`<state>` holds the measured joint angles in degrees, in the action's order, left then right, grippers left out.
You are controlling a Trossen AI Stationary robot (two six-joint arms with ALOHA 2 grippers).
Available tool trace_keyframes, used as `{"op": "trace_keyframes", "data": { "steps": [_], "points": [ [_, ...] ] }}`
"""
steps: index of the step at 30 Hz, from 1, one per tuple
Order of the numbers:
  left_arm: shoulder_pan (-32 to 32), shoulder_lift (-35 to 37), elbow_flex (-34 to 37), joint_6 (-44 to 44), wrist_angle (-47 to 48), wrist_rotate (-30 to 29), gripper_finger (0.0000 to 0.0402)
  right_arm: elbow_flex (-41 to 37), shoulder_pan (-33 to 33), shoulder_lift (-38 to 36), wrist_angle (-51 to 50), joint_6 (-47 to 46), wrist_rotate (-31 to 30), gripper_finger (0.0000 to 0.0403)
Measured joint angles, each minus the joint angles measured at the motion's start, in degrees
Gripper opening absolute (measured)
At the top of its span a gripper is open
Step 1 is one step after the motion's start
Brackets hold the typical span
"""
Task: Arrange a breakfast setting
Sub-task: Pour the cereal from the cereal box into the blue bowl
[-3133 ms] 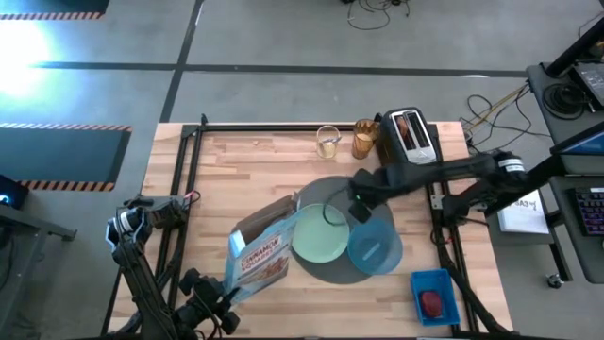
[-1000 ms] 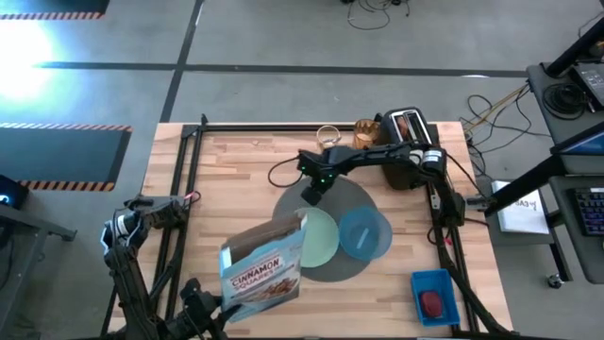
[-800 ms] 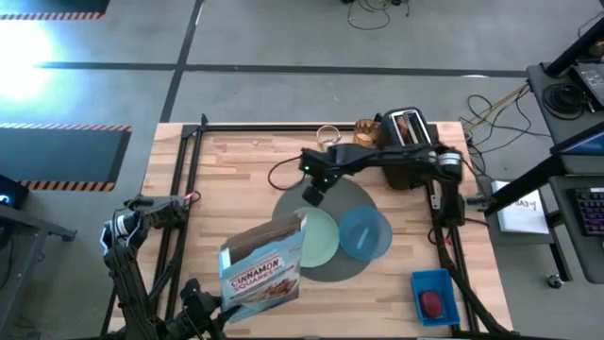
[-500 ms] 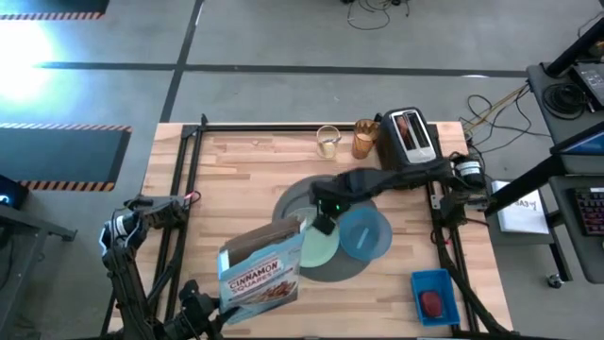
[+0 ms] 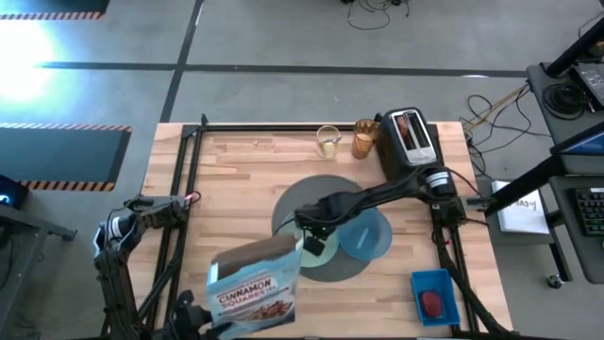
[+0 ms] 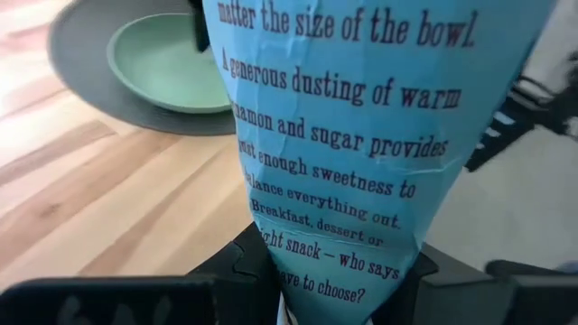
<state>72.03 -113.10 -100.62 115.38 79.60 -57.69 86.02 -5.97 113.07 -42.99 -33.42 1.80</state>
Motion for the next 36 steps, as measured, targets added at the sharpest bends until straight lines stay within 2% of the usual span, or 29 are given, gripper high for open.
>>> {"op": "trace_keyframes", "data": {
  "steps": [5,13,20,25,27,30,36],
  "points": [
    [0.33,0.0,0.0,-2.07,-1.23,-0.06,0.0097,2.68,0.53,4.26,-0.03,2.16,1.71,0.0008],
    [0.33,-0.02,0.0,-3.09,-2.27,-0.37,0.0097,6.91,5.9,10.38,-0.84,6.5,5.68,0.0008],
    [0.35,-0.11,0.0,-3.38,-2.5,-0.38,0.0097,9.55,10.13,11.22,-1.17,8.76,5.03,0.0008],
    [0.35,-0.11,0.0,-3.68,-2.84,-0.46,0.0097,12.28,10.5,10.69,-2.97,10.31,4.04,0.0008],
    [0.35,-0.11,0.0,-3.82,-3.45,-0.51,0.0097,13.33,9.64,10.11,-4.11,10.82,2.2,0.0008],
    [0.35,-0.11,0.0,-5.03,-4.31,-0.33,0.0097,14.16,8.21,8.13,-6.57,11.62,-3.75,0.0008],
    [0.54,-0.13,0.0,-5.74,-4.7,4.47,0.0097,15.07,7.52,-1.66,-11.72,11.0,-12.09,0.0015]
  ]
}}
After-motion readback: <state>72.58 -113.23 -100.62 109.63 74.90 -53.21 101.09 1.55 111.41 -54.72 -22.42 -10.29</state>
